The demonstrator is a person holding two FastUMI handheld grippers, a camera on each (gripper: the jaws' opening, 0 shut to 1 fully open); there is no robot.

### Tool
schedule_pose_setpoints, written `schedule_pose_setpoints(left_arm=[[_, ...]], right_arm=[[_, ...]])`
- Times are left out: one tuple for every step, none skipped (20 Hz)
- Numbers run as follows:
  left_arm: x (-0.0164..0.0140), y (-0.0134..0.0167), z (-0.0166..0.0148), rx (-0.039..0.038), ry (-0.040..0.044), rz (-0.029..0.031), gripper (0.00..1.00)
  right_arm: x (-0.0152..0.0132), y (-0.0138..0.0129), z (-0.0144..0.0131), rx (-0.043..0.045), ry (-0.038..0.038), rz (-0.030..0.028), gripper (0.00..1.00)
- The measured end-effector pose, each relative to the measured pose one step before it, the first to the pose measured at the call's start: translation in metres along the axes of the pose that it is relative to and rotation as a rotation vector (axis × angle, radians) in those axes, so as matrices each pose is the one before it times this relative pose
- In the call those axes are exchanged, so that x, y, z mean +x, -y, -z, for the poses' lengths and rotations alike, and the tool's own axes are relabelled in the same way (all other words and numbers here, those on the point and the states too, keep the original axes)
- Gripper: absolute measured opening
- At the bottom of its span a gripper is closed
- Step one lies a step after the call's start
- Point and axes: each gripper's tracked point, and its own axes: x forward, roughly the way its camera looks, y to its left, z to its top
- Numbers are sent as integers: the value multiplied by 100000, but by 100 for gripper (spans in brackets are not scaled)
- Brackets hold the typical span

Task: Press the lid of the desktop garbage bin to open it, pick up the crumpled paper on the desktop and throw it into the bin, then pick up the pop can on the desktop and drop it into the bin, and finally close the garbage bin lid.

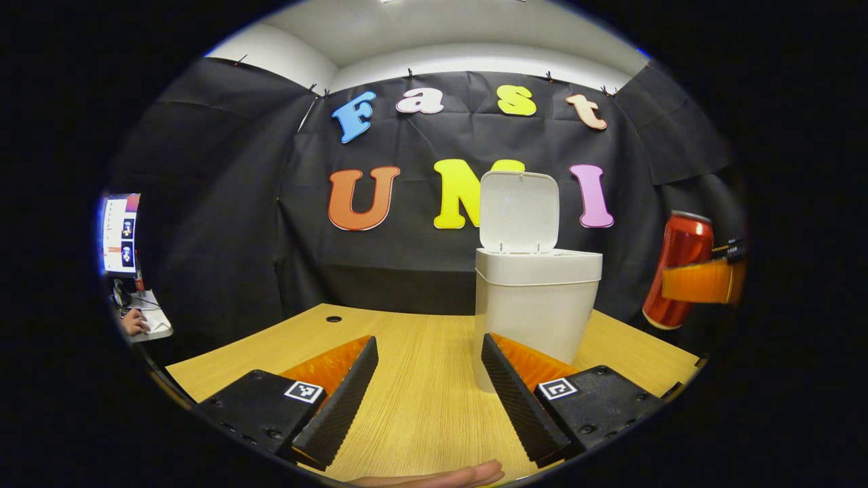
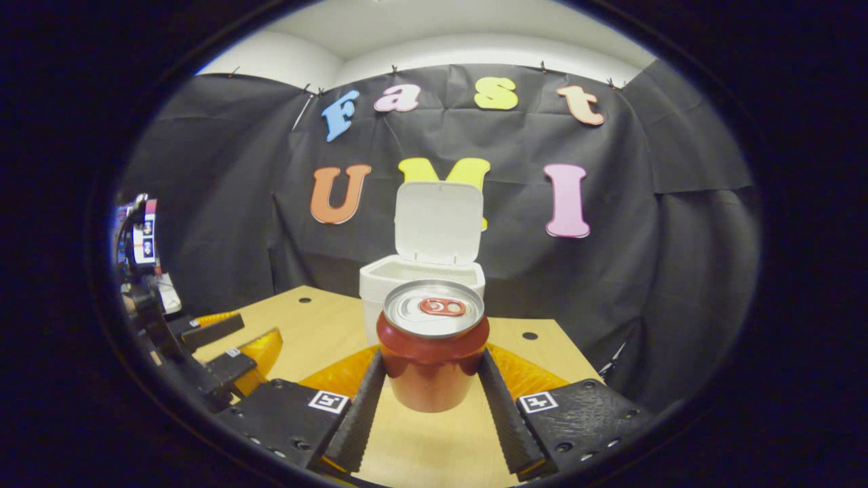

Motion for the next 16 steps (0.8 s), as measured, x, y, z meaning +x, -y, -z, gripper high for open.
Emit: schedule_pose_setpoints(left_arm=[[-81,-678,29,1121,-889,-1675,99],[-64,-790,-4,591,-681,-1503,99],[-133,-325,-181,240,78,-448,99],[-257,-154,-239,146,979,-165,99],[-127,-136,-229,-281,486,541,99],[-76,54,-195,-525,438,1431,99],[-34,89,-180,-726,346,1558,99],[-91,-184,-92,-487,264,518,99],[-99,-536,43,-463,-319,-337,99],[88,-422,76,-182,-654,-707,99],[-122,-529,65,291,-600,-1420,99],[-72,-635,-45,677,-213,-2166,99],[3,-781,-202,690,882,-2415,99],[89,-553,26,56,-20,-1585,99],[213,-119,257,-232,-725,-470,99],[102,-45,336,-435,-1356,209,99]], right_arm=[[323,-208,-1332,-131,379,-63,76],[394,226,-1297,587,687,1485,76],[543,338,-1206,486,909,1827,76],[612,131,-1131,71,847,1864,76],[767,-125,-989,30,873,1297,76],[822,-210,-1054,149,1081,1136,76],[962,-286,-928,-810,512,1158,75],[1143,-290,-720,-1309,-59,881,76],[1073,-458,-705,-1048,174,-147,76],[1244,-735,-606,-768,-797,-1062,77],[1282,-504,-607,-115,-62,-557,76],[1266,-453,-468,328,-390,-1145,76],[1473,-315,-278,364,-130,-977,76],[1357,-277,-416,743,772,-1335,76],[1248,178,-475,-448,700,380,76],[1138,567,-323,-1046,1137,1833,77]])
